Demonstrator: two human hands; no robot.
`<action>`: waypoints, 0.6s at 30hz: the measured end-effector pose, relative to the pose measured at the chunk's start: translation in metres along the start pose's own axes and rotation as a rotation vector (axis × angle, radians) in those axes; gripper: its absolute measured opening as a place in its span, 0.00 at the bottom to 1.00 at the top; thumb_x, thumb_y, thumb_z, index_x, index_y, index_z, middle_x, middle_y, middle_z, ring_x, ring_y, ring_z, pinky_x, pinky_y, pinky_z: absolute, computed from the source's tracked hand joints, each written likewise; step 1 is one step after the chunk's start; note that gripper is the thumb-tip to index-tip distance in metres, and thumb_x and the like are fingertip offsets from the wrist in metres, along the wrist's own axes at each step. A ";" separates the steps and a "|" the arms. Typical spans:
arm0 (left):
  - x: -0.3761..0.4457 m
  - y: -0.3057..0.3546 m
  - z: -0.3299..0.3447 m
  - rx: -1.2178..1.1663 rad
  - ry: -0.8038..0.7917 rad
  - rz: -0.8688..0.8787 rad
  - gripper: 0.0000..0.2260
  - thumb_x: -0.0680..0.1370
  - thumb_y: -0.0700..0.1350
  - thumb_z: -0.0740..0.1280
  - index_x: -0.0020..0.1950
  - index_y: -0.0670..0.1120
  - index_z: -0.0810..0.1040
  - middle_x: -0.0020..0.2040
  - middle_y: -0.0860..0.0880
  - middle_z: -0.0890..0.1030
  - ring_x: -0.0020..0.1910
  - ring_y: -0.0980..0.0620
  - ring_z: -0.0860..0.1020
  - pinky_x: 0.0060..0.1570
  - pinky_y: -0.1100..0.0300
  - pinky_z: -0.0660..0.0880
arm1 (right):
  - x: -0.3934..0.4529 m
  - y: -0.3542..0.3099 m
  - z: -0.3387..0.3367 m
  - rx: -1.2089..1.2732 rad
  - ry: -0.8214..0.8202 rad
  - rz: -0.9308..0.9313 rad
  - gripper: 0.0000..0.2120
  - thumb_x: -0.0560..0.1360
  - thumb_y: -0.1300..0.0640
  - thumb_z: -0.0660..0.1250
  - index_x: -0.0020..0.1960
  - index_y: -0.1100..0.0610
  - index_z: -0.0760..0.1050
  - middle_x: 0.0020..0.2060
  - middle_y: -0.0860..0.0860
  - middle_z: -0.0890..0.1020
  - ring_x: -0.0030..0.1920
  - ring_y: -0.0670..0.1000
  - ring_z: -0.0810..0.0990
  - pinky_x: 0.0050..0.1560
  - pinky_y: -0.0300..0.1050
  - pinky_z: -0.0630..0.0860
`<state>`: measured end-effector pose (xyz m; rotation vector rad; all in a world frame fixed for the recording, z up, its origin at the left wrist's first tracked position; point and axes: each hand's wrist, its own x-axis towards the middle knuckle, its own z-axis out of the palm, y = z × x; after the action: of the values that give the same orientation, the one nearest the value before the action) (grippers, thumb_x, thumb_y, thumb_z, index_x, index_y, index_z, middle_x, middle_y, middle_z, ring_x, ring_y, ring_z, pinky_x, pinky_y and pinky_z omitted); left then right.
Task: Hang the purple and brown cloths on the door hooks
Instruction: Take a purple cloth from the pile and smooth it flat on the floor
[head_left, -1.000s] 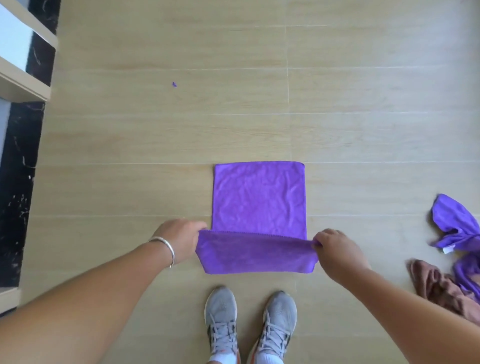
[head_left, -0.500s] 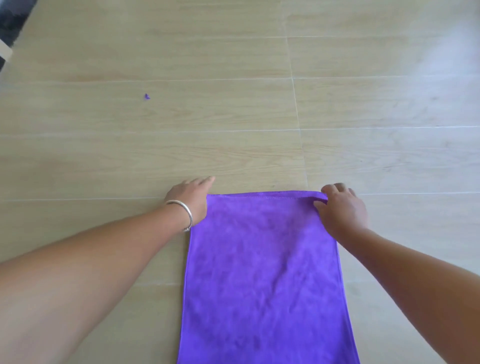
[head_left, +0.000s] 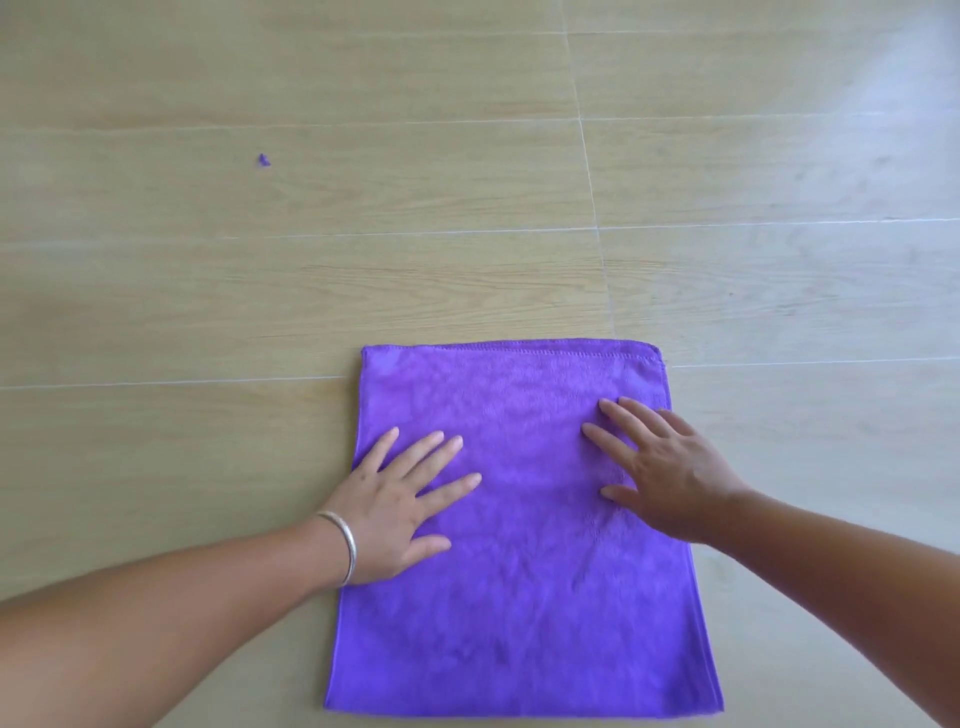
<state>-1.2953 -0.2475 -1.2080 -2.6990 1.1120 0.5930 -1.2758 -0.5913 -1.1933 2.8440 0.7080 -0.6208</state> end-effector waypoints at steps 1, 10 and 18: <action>0.008 -0.009 -0.001 0.007 0.001 -0.038 0.32 0.77 0.68 0.44 0.74 0.62 0.30 0.76 0.49 0.30 0.77 0.46 0.36 0.72 0.39 0.35 | 0.010 0.003 -0.004 -0.016 -0.013 0.044 0.34 0.77 0.34 0.51 0.78 0.45 0.46 0.79 0.51 0.47 0.78 0.52 0.46 0.75 0.52 0.49; 0.000 0.009 -0.017 0.021 -0.026 0.036 0.33 0.78 0.65 0.53 0.79 0.54 0.47 0.80 0.44 0.48 0.78 0.45 0.47 0.73 0.38 0.50 | -0.025 -0.051 -0.003 0.102 0.081 -0.086 0.34 0.71 0.39 0.68 0.73 0.53 0.68 0.73 0.56 0.67 0.72 0.55 0.67 0.70 0.55 0.67; -0.063 0.039 0.013 0.094 -0.045 0.242 0.42 0.69 0.71 0.62 0.74 0.44 0.67 0.76 0.43 0.64 0.75 0.44 0.61 0.65 0.38 0.59 | -0.094 -0.060 0.029 0.008 0.058 -0.322 0.42 0.64 0.32 0.68 0.69 0.58 0.72 0.71 0.55 0.70 0.70 0.55 0.69 0.64 0.55 0.61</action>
<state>-1.3673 -0.2307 -1.1935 -2.4788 1.4285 0.6165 -1.3909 -0.5844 -1.1817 2.7856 1.1901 -0.5838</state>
